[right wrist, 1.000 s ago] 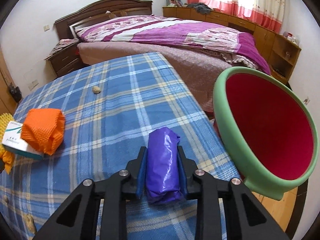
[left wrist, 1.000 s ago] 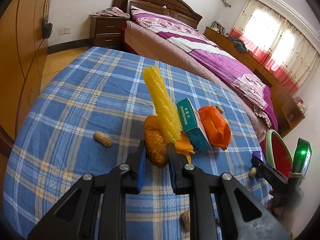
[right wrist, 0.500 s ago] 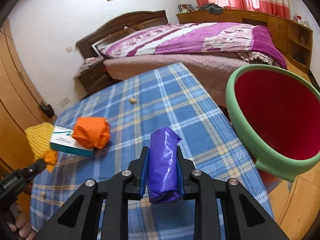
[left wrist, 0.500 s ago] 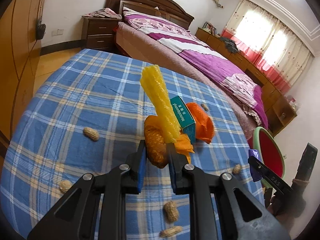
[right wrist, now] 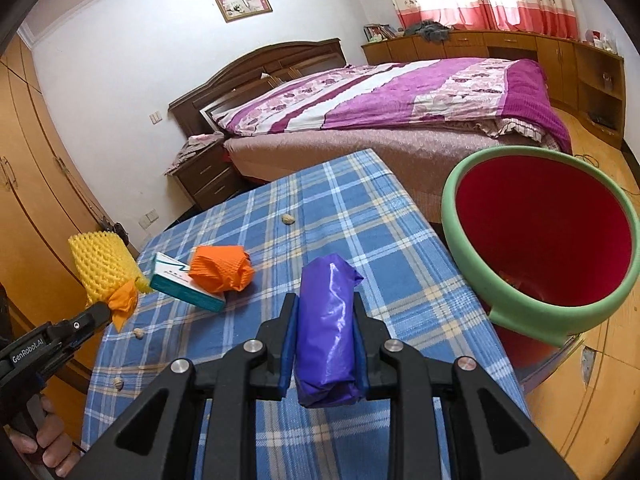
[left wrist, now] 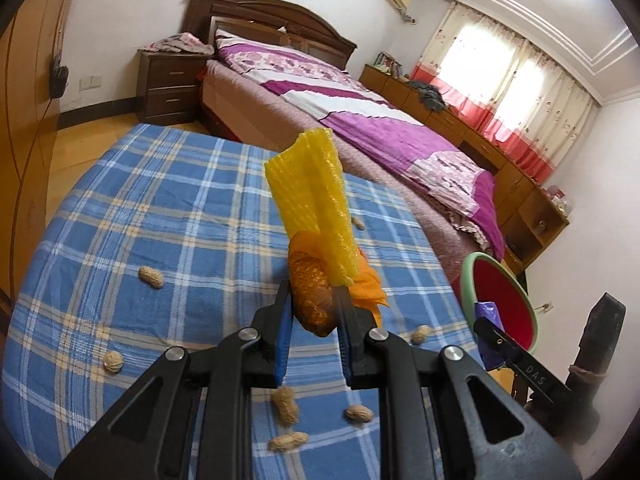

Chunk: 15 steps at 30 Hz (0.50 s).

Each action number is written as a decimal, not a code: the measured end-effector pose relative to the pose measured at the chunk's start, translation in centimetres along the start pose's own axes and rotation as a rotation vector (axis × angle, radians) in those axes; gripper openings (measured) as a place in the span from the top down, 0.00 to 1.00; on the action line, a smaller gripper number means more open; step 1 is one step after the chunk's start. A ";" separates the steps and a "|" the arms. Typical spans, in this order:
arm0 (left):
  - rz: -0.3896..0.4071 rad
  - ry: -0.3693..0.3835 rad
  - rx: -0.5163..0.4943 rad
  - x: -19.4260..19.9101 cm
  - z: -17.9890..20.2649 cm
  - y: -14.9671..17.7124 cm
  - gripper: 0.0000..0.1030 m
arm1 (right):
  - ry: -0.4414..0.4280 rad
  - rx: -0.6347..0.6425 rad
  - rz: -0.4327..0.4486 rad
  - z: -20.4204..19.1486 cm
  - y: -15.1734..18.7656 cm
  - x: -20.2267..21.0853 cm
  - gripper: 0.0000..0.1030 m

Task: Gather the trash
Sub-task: 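Carry the orange net with the left gripper while the right carries the purple bag to the bucket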

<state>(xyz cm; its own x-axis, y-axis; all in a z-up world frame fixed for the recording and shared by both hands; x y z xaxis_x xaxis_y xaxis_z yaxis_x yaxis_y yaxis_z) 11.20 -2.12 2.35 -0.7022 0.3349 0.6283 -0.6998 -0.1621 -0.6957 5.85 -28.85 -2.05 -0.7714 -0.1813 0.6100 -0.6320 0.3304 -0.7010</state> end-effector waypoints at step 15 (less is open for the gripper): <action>-0.168 0.088 -0.055 -2.3 3.8 4.7 0.81 | 0.015 -0.012 0.034 1.7 0.4 3.4 0.74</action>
<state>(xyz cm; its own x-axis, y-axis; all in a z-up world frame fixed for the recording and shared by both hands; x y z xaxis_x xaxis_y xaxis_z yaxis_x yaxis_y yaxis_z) 9.04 -7.14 -1.07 -0.5599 0.4337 0.7060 -0.7965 -0.0470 -0.6028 2.84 -30.85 -0.90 -0.7912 -0.1561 0.5912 -0.6043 0.3475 -0.7170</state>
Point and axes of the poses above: each gripper's, at about its wrist camera, not at the fingertips, and x roughly against the way its jaws point, z to its right, y to its underside, the point moved 7 cm from there along -x, roughly the way its jaws point, and after that the axes turned 3 degrees about -y, right-handed, at the moved point
